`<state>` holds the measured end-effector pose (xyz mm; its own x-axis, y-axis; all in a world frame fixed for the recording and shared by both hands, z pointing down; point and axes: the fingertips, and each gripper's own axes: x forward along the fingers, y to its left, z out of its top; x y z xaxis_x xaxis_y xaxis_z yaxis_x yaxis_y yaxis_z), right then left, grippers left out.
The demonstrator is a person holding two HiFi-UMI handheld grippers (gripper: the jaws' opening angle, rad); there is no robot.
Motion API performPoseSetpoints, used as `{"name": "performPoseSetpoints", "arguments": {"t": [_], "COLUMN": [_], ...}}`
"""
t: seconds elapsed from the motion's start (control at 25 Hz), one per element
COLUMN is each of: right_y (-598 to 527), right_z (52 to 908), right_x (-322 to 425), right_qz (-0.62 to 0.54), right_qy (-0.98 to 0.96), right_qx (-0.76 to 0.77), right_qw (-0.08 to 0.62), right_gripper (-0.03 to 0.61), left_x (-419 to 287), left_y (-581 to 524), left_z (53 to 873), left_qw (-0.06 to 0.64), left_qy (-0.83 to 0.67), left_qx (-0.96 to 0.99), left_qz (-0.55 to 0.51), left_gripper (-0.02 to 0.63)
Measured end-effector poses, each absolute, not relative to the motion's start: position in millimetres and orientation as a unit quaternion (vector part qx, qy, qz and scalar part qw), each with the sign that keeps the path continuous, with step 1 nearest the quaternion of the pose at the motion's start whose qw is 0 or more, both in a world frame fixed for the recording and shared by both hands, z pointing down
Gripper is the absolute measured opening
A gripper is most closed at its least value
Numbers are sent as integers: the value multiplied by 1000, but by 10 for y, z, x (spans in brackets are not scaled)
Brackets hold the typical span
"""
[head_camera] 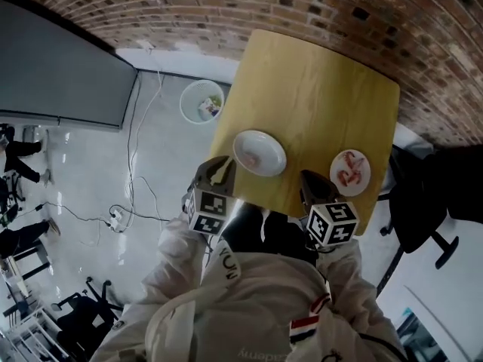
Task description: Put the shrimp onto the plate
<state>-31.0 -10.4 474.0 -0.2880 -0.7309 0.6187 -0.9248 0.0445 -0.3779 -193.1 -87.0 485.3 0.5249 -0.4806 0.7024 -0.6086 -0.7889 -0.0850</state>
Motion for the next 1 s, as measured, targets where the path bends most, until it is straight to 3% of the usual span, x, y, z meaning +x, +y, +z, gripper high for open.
{"name": "performPoseSetpoints", "arguments": {"t": [0.68,0.8,1.0], "right_y": [-813,-866,-917], "right_z": [5305,5401,5570], "right_x": [-1222,-1368,-1549], "right_qz": [378,384,374], "right_qy": [-778,-781,-783], "right_qx": [412,386,350], "right_qw": [287,306,353], "right_gripper": [28,87,87], "left_x": [-2767,-2911,-3096], "left_y": [-1010,-1028,-997], "left_z": [4981,4996,5031], "left_qw": [149,161,174], "left_qy": [-412,-427,-439], "left_qx": [835,829,822], "left_qz": [332,325,319], "left_gripper": [49,49,49]}}
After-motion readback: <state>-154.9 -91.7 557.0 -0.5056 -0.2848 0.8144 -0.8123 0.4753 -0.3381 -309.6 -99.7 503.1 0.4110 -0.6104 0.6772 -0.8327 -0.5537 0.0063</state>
